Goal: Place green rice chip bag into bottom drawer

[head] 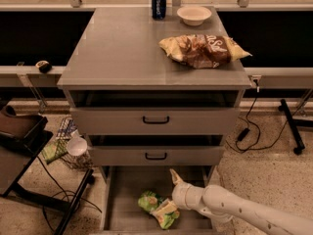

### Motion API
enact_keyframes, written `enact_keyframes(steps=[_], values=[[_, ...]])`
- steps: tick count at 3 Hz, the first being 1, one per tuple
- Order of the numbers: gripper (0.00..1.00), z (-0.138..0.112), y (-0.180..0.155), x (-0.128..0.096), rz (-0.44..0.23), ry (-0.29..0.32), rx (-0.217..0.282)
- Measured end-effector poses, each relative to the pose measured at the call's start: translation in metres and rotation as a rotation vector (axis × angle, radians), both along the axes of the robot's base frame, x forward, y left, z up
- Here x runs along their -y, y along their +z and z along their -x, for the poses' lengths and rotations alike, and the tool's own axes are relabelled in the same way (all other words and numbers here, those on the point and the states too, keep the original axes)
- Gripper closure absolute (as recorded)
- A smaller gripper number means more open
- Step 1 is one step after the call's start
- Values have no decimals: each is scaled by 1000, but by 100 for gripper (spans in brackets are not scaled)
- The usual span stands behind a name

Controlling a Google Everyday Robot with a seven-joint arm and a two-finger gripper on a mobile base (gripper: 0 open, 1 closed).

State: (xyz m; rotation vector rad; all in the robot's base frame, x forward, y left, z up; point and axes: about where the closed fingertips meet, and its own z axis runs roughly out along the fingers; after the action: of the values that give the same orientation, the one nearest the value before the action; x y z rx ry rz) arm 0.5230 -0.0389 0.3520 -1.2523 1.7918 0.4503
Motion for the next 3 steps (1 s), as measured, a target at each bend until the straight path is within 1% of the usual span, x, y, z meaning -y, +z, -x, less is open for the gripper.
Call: enact_keyframes(steps=[1, 2, 3], values=[[0, 16, 7, 0, 11, 24, -19], [0, 58, 19, 16, 96, 85, -67], [0, 110, 38, 46, 225, 128, -125]])
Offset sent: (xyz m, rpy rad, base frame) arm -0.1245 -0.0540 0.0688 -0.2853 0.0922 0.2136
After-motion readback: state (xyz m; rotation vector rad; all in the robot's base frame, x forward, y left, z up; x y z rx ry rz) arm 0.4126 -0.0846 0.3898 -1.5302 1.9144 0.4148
